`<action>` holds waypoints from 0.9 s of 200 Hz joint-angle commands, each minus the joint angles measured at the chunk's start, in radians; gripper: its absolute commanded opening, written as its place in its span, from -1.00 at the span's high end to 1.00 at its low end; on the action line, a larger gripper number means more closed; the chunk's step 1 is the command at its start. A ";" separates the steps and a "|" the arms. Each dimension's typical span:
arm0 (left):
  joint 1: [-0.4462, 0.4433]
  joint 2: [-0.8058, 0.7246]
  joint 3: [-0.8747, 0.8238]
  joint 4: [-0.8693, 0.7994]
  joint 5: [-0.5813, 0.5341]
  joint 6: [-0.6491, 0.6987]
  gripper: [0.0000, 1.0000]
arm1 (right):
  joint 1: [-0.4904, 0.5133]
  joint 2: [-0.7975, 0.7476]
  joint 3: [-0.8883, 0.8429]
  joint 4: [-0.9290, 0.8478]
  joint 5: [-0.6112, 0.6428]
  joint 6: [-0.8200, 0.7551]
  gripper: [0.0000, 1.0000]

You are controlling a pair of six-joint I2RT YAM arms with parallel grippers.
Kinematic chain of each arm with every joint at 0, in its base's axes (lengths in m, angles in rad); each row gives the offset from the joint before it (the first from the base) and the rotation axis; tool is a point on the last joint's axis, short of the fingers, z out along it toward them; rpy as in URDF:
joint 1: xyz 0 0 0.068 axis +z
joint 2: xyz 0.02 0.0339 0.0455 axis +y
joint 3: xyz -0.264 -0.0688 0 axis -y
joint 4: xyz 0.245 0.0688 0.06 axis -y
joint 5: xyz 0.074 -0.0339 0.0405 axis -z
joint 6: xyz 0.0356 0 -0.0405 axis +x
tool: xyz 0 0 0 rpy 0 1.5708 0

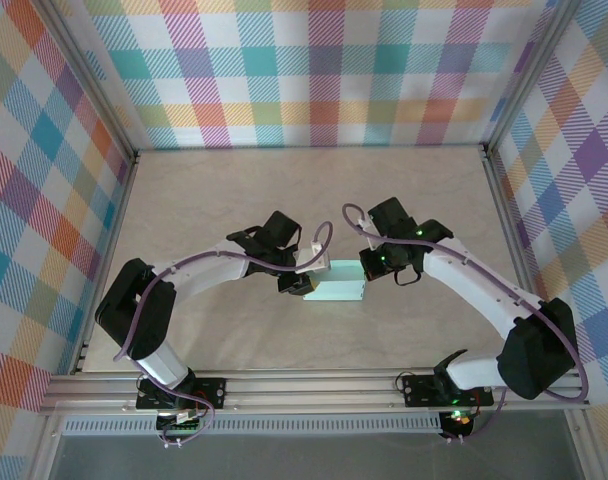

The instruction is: Fold the paper box

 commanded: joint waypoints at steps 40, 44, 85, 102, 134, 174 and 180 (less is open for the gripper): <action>-0.030 -0.006 -0.006 0.057 -0.126 -0.073 0.25 | 0.042 -0.057 -0.025 0.019 0.042 0.417 1.00; -0.032 -0.006 -0.005 0.057 -0.126 -0.077 0.25 | 0.042 -0.058 -0.030 0.021 0.040 0.427 1.00; -0.032 0.010 0.012 0.036 -0.091 -0.103 0.23 | 0.058 -0.090 -0.115 0.069 0.087 0.520 1.00; -0.033 0.009 0.008 0.037 -0.079 -0.109 0.22 | 0.075 -0.093 -0.141 0.086 0.115 0.535 1.00; -0.034 0.006 0.000 0.029 -0.088 -0.107 0.20 | 0.094 -0.122 -0.210 0.162 0.141 0.492 1.00; -0.032 0.000 -0.002 0.020 -0.093 -0.103 0.20 | 0.096 -0.134 -0.203 0.155 0.148 0.386 1.00; -0.033 0.001 -0.002 0.021 -0.096 -0.107 0.20 | 0.095 -0.134 -0.204 0.155 0.147 0.385 1.00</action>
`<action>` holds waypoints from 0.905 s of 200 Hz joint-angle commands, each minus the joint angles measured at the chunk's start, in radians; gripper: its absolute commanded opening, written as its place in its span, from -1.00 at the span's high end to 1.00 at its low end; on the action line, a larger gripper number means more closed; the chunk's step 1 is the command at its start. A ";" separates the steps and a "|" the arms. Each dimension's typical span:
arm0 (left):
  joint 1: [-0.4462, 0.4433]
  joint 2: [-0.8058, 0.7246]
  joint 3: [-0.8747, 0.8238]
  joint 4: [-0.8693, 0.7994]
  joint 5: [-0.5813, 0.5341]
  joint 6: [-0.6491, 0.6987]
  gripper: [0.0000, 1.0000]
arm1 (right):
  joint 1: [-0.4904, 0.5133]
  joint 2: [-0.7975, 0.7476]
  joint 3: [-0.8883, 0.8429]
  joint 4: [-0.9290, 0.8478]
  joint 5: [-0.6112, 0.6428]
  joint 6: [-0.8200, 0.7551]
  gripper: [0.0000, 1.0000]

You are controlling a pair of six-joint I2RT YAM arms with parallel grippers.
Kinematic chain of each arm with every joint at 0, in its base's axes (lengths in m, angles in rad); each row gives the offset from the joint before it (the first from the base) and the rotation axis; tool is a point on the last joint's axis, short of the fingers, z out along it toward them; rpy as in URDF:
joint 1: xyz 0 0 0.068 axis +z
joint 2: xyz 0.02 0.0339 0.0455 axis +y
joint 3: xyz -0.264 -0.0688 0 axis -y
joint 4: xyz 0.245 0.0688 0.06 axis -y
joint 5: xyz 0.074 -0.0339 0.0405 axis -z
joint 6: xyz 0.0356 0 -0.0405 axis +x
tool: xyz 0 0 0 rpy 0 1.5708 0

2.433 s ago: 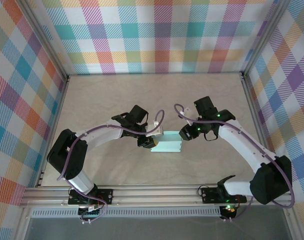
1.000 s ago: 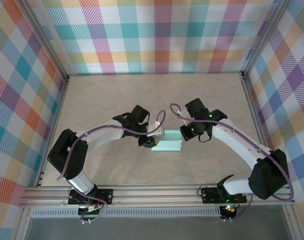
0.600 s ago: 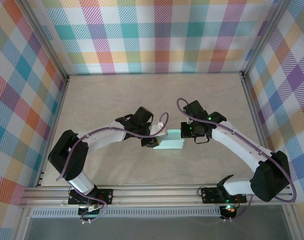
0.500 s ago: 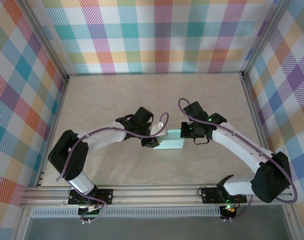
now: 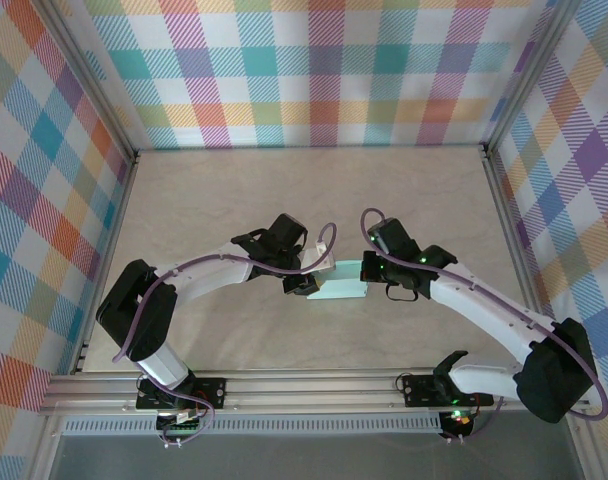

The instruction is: Fold the paper box

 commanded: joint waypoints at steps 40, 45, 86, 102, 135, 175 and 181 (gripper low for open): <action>0.003 -0.015 -0.008 -0.010 -0.041 -0.049 0.15 | 0.020 0.004 -0.046 0.001 -0.035 -0.017 1.00; 0.002 -0.020 -0.014 -0.007 -0.043 -0.050 0.12 | 0.024 0.003 -0.046 0.000 -0.030 -0.017 1.00; 0.002 -0.074 -0.044 0.026 -0.063 -0.071 -0.16 | 0.037 -0.019 -0.044 0.006 0.010 -0.012 1.00; 0.000 -0.095 -0.053 0.047 -0.068 -0.088 -0.22 | 0.040 -0.019 -0.049 0.006 0.017 -0.017 1.00; 0.000 -0.148 -0.074 0.053 -0.088 -0.120 -0.49 | 0.050 -0.010 -0.047 0.003 0.033 -0.038 1.00; 0.000 -0.243 -0.083 0.022 -0.087 -0.220 -1.00 | 0.057 -0.019 -0.036 -0.012 0.045 -0.046 1.00; 0.000 -0.259 -0.079 0.012 -0.098 -0.244 -1.00 | 0.059 -0.018 -0.031 -0.014 0.043 -0.046 1.00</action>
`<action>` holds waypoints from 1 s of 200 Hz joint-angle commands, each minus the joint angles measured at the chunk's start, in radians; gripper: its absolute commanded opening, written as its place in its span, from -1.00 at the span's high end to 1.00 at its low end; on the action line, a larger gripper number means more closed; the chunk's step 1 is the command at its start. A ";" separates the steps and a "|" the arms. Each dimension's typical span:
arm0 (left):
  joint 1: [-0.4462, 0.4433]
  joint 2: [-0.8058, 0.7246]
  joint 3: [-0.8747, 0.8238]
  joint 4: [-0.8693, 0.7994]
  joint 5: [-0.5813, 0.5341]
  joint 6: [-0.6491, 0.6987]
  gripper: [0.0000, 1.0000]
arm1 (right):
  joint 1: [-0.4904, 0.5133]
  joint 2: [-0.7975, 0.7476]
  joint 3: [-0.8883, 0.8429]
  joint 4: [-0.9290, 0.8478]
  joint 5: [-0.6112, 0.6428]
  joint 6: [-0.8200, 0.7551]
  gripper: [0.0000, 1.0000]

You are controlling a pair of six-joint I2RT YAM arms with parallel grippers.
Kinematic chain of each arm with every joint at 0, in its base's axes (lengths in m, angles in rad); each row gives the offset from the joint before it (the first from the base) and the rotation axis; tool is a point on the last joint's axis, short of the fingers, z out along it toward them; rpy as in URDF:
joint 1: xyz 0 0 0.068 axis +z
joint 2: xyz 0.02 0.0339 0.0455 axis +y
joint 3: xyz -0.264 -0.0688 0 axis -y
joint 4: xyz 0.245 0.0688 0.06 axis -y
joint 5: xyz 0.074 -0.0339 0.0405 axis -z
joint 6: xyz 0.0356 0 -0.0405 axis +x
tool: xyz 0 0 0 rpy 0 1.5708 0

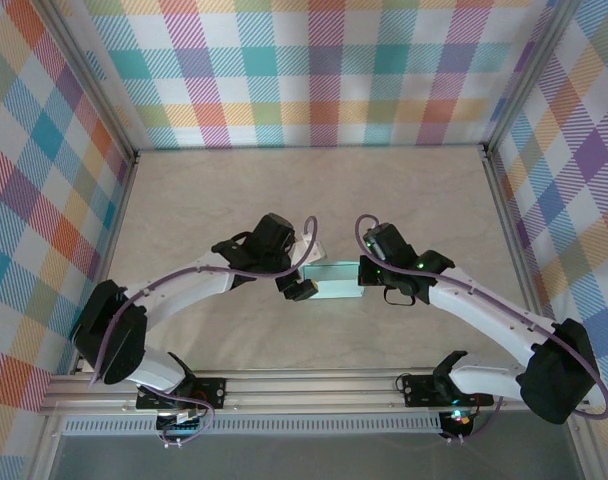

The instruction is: Fold the paper box

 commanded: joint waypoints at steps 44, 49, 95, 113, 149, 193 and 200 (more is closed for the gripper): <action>-0.017 -0.096 0.136 -0.290 -0.056 -0.229 -1.00 | 0.015 -0.002 0.010 -0.076 -0.001 -0.011 1.00; -0.027 -0.095 0.143 -0.300 -0.085 -0.248 -1.00 | 0.014 0.000 0.010 -0.075 -0.003 -0.011 1.00; -0.051 -0.021 0.255 -0.425 -0.209 -0.364 -0.29 | 0.015 0.021 0.025 -0.082 -0.011 -0.015 0.99; -0.055 -0.011 0.275 -0.431 -0.189 -0.375 0.12 | 0.015 0.021 0.028 -0.091 -0.007 -0.016 0.99; -0.056 -0.011 0.249 -0.392 -0.158 -0.376 0.16 | 0.015 0.032 0.029 -0.084 -0.019 -0.010 0.98; -0.057 0.058 0.269 -0.370 -0.141 -0.376 0.21 | 0.015 0.044 0.036 -0.087 -0.023 -0.006 0.98; -0.058 0.069 0.273 -0.370 -0.131 -0.375 0.25 | 0.014 0.046 0.038 -0.087 -0.023 -0.006 0.98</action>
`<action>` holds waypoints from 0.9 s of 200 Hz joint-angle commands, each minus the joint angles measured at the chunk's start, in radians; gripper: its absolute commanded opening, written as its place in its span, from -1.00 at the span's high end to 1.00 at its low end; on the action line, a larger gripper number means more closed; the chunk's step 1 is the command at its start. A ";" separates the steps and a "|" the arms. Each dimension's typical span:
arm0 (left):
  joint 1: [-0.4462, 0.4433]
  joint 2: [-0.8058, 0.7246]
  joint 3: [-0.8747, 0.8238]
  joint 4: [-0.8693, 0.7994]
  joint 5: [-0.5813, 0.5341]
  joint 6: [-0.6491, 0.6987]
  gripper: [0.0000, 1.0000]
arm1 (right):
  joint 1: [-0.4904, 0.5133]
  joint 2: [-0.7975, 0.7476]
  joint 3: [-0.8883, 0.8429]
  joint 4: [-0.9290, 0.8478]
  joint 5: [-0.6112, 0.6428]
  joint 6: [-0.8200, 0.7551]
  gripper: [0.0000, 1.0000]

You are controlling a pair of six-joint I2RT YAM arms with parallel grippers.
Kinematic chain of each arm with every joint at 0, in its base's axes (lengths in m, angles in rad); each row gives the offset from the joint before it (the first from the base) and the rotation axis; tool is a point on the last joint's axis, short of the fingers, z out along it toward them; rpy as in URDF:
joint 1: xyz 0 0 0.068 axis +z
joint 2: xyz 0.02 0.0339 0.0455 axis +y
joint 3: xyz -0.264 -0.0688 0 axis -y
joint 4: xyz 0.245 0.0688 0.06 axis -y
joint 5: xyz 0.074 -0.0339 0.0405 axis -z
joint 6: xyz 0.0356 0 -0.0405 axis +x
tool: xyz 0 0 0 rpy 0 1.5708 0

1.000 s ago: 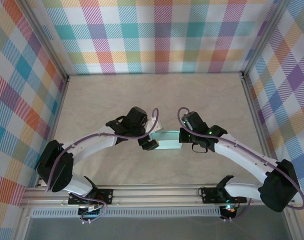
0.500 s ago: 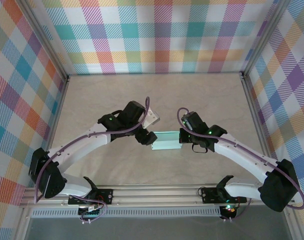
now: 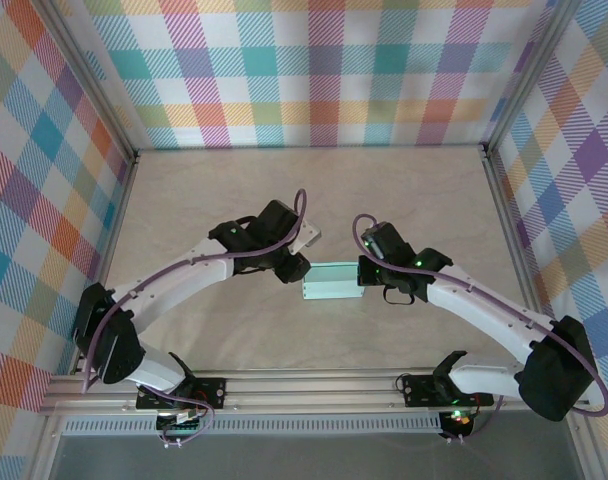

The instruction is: Fold the paper box

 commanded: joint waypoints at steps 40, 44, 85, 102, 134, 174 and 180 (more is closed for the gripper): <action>-0.012 0.061 0.027 0.018 0.033 -0.012 0.49 | 0.009 0.034 0.014 -0.055 -0.035 0.007 0.98; -0.013 0.062 0.028 0.017 0.034 -0.011 0.54 | 0.009 0.035 0.014 -0.057 -0.036 0.007 0.98; -0.013 0.066 0.023 0.028 0.040 -0.016 0.70 | 0.009 0.034 0.016 -0.056 -0.036 0.006 0.98; -0.013 0.069 0.020 0.030 0.031 -0.022 0.83 | 0.009 0.035 0.018 -0.054 -0.038 0.006 0.98; -0.014 0.072 0.015 0.046 -0.004 -0.064 1.00 | 0.009 0.029 0.015 -0.053 -0.044 0.005 0.98; -0.015 0.084 0.036 0.068 -0.015 -0.198 1.00 | 0.009 0.029 0.015 -0.048 -0.050 0.008 0.98; -0.014 0.092 0.041 0.061 -0.015 -0.223 1.00 | 0.009 0.029 0.016 -0.050 -0.050 0.009 0.98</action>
